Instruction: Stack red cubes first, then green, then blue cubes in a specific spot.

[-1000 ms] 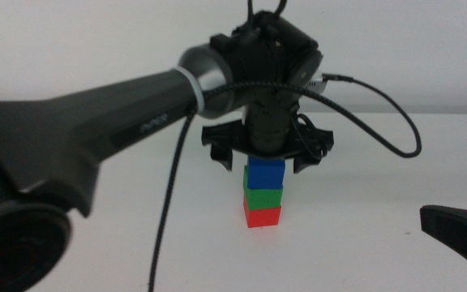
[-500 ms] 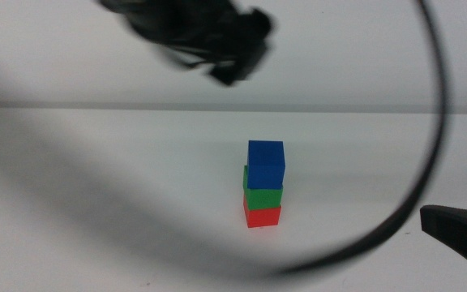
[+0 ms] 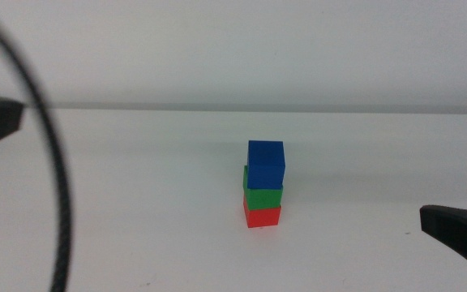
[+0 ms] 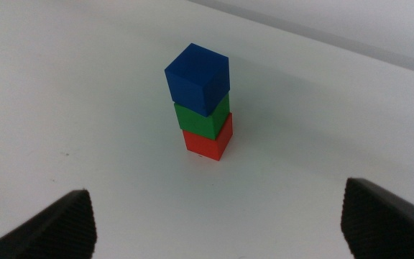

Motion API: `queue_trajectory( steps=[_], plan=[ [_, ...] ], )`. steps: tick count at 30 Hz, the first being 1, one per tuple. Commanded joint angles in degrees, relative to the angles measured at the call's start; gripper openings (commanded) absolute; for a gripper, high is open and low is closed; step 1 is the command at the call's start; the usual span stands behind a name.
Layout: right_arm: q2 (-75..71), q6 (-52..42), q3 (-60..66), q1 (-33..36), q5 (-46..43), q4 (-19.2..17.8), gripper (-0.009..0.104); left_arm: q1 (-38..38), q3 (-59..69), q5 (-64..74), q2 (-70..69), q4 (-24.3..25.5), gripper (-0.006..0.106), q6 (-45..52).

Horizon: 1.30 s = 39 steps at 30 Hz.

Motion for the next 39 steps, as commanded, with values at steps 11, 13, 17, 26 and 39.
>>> queue_trajectory(
  steps=[11, 13, 17, 26, 39],
  plan=[
    [-0.23, 0.10, -0.37, -0.31, -0.50, -0.32, 0.091, 24.54, 15.95, -16.49, -15.73, -12.02, 0.094, 6.73],
    [-0.23, 0.10, -0.37, -0.31, -0.50, -0.32, 0.091, 25.28, 15.95, -16.66, -16.10, -12.49, 0.094, 6.73],
    [-0.23, 0.10, -0.37, -0.31, -0.50, -0.32, 0.091, 25.41, 15.95, -17.00, -16.40, -11.15, 0.094, 6.73],
    [-1.54, 0.10, 3.56, -0.55, -4.50, -0.97, 0.091, 25.41, 21.86, -21.64, -17.35, -12.64, 0.094, 6.73],
    [-23.52, 0.10, 37.05, -25.05, -23.58, -1.90, 0.091, 25.41, 60.05, -52.83, -37.99, -14.82, 0.094, 6.73]
  ],
)
